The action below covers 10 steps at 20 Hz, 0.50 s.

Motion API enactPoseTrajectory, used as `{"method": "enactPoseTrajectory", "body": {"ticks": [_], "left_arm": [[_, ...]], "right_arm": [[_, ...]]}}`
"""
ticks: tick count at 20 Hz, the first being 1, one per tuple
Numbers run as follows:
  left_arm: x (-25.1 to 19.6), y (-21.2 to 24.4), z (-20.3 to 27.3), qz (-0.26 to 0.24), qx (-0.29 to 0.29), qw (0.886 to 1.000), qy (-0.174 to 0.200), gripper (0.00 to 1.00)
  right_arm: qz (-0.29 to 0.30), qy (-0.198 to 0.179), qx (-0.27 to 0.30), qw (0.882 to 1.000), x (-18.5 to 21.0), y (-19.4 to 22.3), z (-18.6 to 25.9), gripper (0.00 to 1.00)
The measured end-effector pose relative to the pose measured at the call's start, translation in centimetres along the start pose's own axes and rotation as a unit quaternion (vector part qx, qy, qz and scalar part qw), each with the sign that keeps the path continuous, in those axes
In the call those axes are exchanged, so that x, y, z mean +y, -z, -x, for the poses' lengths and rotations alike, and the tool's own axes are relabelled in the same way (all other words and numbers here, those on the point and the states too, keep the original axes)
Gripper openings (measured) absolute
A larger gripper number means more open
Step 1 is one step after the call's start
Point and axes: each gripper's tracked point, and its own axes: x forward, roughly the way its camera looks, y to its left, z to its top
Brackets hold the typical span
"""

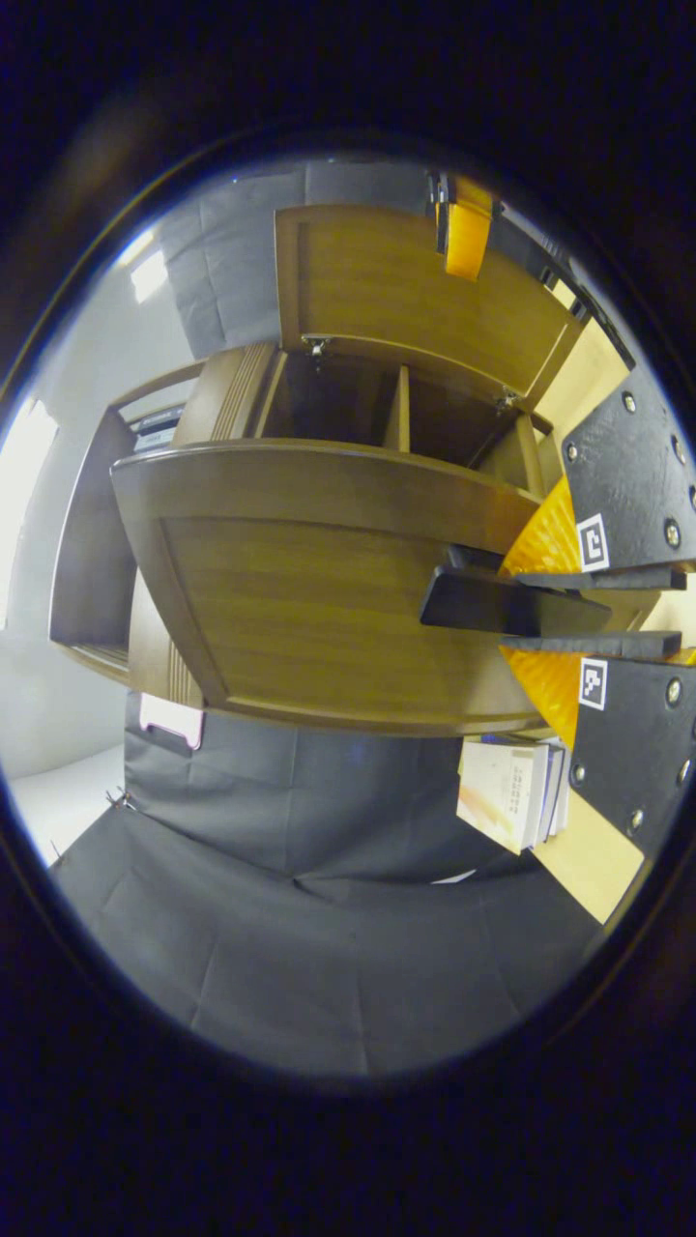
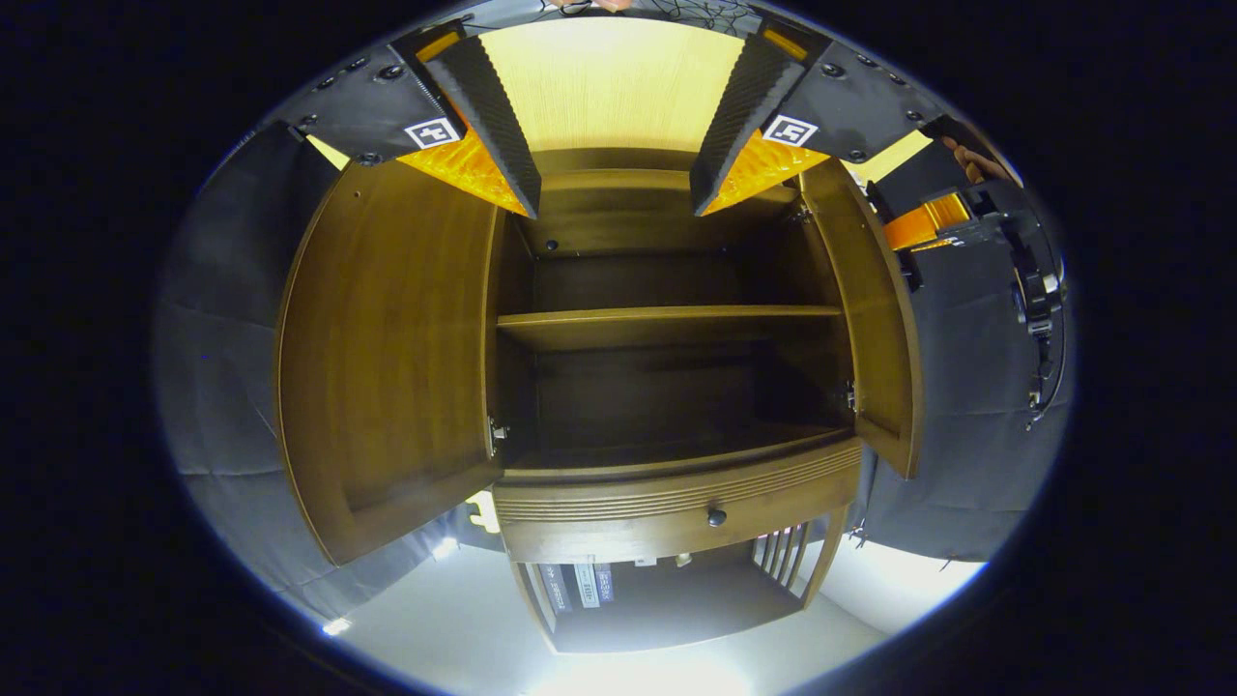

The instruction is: Open the right door of the double-door shoe cabinet with the right hand, and open the left door with the left hand.

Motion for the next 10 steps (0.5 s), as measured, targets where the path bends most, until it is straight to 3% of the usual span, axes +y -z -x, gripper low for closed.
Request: {"method": "enactPoseTrajectory", "body": {"ticks": [1,10], "left_arm": [[0.5,-0.1,0.3,0.000,-0.001,1.000,0.000,0.20],[7.5,-0.6,3.5,-0.015,-0.013,1.000,0.020,0.18]], "right_arm": [[0.001,0.002,0.000,1.000,0.0,0.1,0.2,0.93],[0.003,0.011,0.003,1.000,-0.3,0.0,1.3,0.93]]}}
